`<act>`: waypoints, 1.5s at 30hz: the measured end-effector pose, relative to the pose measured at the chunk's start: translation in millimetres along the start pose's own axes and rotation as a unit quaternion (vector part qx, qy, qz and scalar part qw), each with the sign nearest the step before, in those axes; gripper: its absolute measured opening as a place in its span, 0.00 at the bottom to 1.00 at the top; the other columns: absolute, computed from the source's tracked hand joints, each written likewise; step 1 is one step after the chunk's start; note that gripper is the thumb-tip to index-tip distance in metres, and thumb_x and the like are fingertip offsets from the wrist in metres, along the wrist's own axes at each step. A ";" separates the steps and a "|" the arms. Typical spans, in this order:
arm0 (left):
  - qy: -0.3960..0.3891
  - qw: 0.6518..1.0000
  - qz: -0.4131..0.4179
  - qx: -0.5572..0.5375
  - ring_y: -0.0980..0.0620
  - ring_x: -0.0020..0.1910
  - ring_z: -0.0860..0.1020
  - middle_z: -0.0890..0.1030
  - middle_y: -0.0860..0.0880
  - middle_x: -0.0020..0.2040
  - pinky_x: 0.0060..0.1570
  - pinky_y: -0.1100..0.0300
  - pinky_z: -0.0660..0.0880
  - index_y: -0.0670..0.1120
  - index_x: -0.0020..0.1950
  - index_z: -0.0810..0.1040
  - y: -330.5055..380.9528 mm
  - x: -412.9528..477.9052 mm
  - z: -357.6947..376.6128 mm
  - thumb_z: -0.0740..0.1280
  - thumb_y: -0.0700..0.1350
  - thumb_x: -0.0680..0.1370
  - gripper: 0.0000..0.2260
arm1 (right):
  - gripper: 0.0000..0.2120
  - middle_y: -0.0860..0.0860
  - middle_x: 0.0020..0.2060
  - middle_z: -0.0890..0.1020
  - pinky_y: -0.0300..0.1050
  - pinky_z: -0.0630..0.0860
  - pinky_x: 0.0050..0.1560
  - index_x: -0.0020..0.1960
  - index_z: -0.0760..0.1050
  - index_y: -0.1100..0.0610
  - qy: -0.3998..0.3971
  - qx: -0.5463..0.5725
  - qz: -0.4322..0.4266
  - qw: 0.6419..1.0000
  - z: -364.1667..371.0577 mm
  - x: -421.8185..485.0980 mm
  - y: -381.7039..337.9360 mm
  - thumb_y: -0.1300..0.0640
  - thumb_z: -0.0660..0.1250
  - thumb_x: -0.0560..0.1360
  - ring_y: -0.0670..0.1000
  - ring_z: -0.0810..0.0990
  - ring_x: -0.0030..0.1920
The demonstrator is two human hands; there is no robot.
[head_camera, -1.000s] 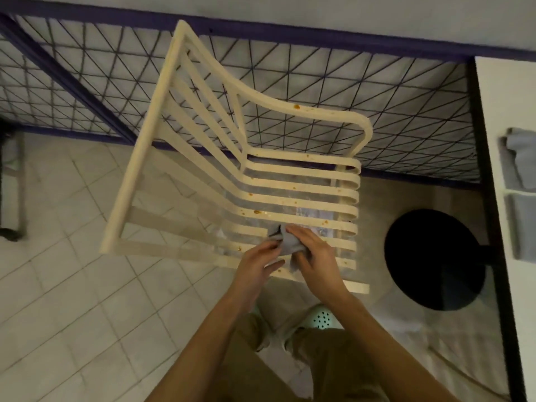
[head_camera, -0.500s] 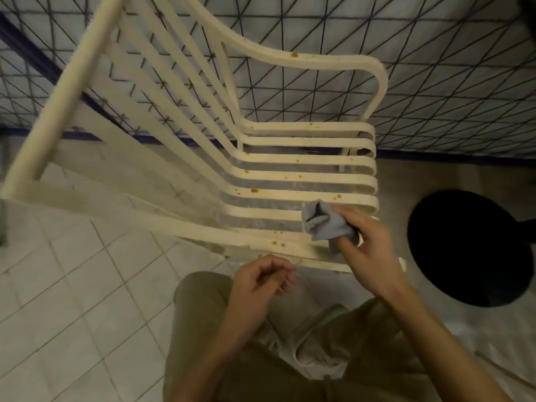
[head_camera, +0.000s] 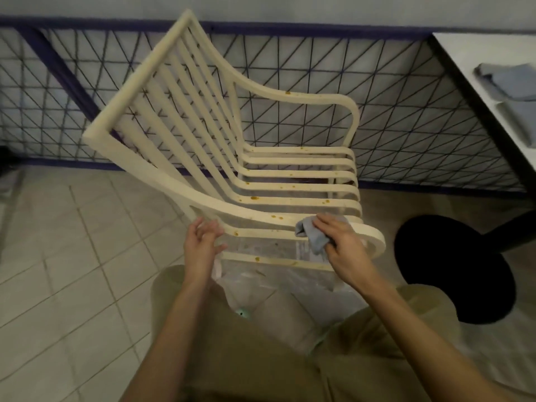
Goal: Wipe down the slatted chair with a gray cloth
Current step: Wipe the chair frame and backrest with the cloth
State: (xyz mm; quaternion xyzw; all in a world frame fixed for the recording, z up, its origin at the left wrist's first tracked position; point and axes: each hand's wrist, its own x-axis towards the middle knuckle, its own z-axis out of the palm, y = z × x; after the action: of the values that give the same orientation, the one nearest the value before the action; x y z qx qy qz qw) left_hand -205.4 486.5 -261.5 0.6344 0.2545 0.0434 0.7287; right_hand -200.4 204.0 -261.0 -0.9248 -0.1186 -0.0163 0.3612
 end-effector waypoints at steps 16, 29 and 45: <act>0.077 0.996 0.041 0.014 0.46 0.42 0.83 0.84 0.45 0.51 0.36 0.56 0.81 0.43 0.60 0.77 -0.6 34.9 5.9 0.68 0.44 0.78 0.11 | 0.25 0.51 0.68 0.71 0.53 0.67 0.69 0.66 0.74 0.53 0.064 -0.044 -0.065 0.995 23.5 -4.6 16.1 0.58 0.74 0.71 0.50 0.68 0.68; 0.069 0.995 0.059 0.047 0.50 0.37 0.83 0.84 0.49 0.50 0.32 0.60 0.79 0.44 0.60 0.77 -14.3 38.7 22.3 0.66 0.46 0.79 0.11 | 0.14 0.51 0.58 0.80 0.44 0.72 0.59 0.56 0.82 0.56 0.090 -0.039 -0.099 0.990 5.5 11.1 37.6 0.53 0.66 0.73 0.47 0.76 0.59; 0.065 0.989 0.082 0.108 0.49 0.34 0.83 0.84 0.47 0.49 0.30 0.62 0.79 0.41 0.59 0.79 -7.5 41.9 16.2 0.68 0.47 0.77 0.14 | 0.14 0.53 0.58 0.81 0.49 0.75 0.60 0.57 0.81 0.59 0.080 0.022 -0.127 0.988 37.1 31.9 27.5 0.59 0.66 0.74 0.51 0.77 0.58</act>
State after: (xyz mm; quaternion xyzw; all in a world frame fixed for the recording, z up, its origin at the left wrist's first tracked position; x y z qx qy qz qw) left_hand -164.1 486.7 -280.7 0.7238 0.2519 0.1165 0.6317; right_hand -165.1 216.0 -303.0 -0.8896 -0.2059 -0.1336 0.3851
